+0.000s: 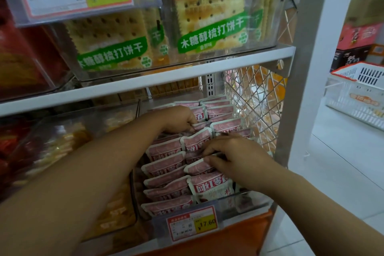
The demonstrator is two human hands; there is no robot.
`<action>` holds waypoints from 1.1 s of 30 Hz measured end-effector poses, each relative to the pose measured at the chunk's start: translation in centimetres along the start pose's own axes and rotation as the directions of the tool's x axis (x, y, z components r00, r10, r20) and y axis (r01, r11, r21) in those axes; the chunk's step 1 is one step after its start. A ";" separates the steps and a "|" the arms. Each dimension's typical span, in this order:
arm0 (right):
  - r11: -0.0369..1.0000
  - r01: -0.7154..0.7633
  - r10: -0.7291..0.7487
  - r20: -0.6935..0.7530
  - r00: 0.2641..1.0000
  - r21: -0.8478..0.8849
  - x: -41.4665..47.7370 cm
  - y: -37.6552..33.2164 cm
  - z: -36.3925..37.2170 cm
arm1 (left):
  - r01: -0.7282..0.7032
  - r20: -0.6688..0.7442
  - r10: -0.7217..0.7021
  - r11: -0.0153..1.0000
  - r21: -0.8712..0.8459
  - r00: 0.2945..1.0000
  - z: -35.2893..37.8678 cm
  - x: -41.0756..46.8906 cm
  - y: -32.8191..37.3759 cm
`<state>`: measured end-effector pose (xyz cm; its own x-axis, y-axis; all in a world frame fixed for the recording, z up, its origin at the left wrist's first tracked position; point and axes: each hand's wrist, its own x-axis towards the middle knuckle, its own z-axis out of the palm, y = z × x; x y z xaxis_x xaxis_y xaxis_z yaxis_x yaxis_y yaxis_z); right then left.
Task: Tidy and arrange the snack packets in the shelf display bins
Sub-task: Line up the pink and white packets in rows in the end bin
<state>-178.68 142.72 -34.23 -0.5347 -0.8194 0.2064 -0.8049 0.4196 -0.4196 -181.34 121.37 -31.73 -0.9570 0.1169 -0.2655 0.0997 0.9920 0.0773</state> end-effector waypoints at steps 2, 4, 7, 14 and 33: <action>1.000 -0.008 0.008 0.003 1.000 0.006 0.0 -0.1 -0.1 | 0.015 0.022 -0.016 1.000 0.016 1.000 -0.3 0.5 0.2; 1.000 -0.016 0.016 -0.003 1.000 0.018 0.0 -0.2 -0.1 | 0.023 0.040 -0.025 0.999 0.045 0.999 -0.6 0.5 0.3; 1.000 -0.013 0.013 -0.003 1.000 0.005 0.0 -0.1 0.1 | 0.021 -0.031 -0.022 1.000 -0.018 0.999 -0.5 -0.1 0.2; 1.000 -0.015 0.015 -0.008 1.000 0.026 0.1 0.1 0.2 | 0.116 -0.165 -0.104 0.991 0.061 0.981 0.2 -1.6 -0.4; 0.996 0.032 -0.015 -0.189 0.982 0.083 -4.9 0.3 -3.0 | -0.088 -0.188 0.067 0.990 -0.107 0.980 1.6 -1.7 7.2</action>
<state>-177.07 148.03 -32.70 -0.5612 -0.7371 0.3765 -0.7973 0.3594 -0.4849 -178.59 128.37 -32.26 -0.9822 0.1722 -0.0747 0.1541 0.9669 0.2033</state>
